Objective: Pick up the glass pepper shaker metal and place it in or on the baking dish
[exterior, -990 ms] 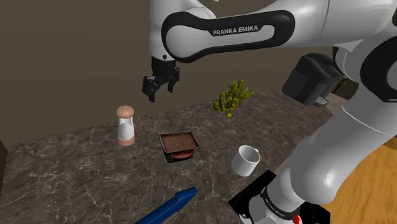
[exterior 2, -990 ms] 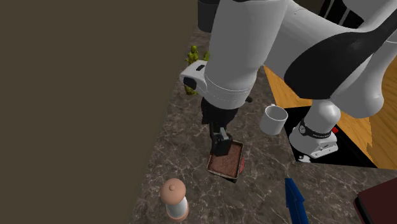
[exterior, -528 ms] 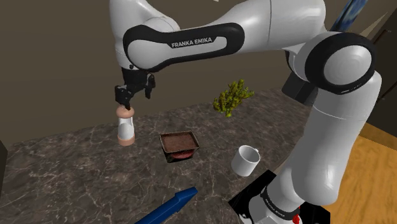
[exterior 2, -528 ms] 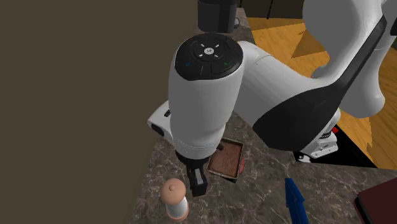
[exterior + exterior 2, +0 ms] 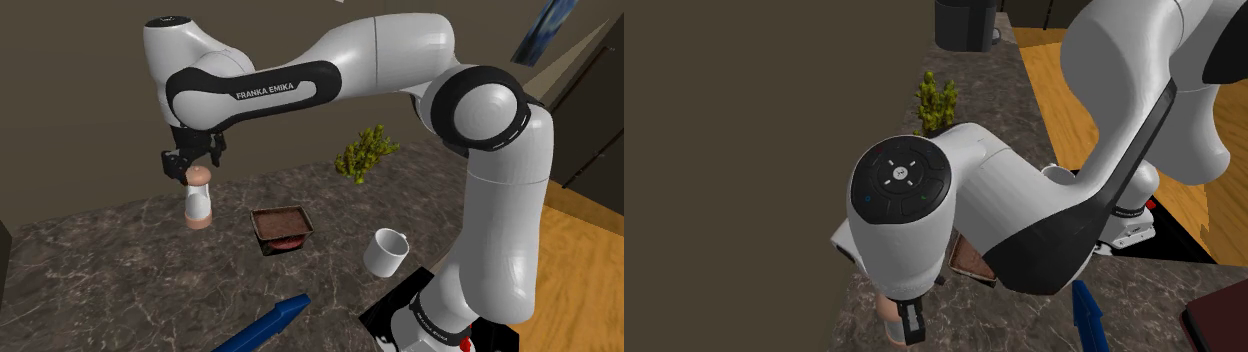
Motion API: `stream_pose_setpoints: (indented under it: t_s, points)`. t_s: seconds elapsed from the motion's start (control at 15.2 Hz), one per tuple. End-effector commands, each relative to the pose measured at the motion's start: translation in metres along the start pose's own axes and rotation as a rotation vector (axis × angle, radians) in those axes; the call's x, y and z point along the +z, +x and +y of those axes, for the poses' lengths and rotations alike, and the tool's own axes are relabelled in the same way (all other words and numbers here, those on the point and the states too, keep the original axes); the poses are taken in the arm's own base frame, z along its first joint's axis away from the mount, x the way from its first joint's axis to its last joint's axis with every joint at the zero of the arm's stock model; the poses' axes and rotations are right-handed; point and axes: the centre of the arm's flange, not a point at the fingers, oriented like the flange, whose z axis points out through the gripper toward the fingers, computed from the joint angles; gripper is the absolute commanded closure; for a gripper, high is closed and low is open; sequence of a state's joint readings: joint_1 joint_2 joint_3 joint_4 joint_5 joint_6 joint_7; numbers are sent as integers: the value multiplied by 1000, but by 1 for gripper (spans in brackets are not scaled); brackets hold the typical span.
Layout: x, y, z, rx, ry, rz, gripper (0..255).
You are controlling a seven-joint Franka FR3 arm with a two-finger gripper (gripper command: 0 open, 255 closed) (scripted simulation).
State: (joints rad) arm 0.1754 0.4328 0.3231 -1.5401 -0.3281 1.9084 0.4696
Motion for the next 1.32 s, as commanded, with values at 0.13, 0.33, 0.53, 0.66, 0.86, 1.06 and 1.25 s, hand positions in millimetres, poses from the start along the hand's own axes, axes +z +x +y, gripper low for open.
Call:
stream_pose_setpoints:
  t_s: [0.13, 0.33, 0.53, 0.66, 0.86, 1.06, 1.25]
  points:
    - [19, 0, -1, 0, 0, 1, 0]
    - [19, 0, -1, 0, 0, 1, 0]
    - [19, 0, -1, 0, 0, 1, 0]
    - [19, 0, -1, 0, 0, 0, 0]
    - [19, 0, -1, 0, 0, 0, 255]
    - [19, 0, -1, 0, 0, 0, 255]
    - [19, 0, -1, 0, 0, 0, 255]
